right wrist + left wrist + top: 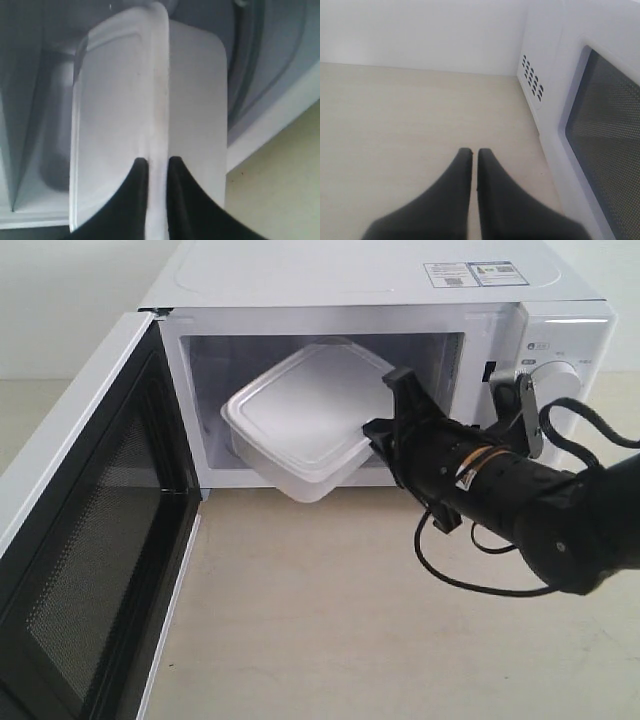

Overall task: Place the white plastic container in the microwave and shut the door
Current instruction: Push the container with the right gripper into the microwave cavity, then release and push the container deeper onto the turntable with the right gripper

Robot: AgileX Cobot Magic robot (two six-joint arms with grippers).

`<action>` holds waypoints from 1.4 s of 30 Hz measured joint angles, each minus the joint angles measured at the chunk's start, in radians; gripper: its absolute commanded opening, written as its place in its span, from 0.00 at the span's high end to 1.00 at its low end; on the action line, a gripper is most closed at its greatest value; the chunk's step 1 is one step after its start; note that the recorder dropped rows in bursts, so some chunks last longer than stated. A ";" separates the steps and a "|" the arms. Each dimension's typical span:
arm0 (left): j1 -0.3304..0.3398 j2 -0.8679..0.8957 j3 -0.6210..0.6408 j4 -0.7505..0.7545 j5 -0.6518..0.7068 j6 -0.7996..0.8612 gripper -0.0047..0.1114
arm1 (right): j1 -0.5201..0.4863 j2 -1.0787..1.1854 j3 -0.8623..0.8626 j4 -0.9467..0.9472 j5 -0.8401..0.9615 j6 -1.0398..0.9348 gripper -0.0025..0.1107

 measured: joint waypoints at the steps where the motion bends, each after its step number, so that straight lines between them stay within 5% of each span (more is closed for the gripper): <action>1: 0.000 0.000 0.000 0.000 0.000 0.000 0.92 | 0.000 0.000 -0.013 0.016 0.010 -0.016 0.98; 14: 0.000 0.000 0.000 0.000 0.000 0.000 0.92 | 0.071 0.036 -0.075 0.408 -0.009 -0.379 0.98; 24: 0.000 0.000 0.000 0.000 0.000 0.000 0.92 | 0.090 0.171 -0.221 0.419 -0.020 -0.491 0.98; 42: 0.000 0.000 0.000 0.000 0.000 0.000 0.92 | 0.090 0.171 -0.229 0.460 -0.036 -0.584 0.97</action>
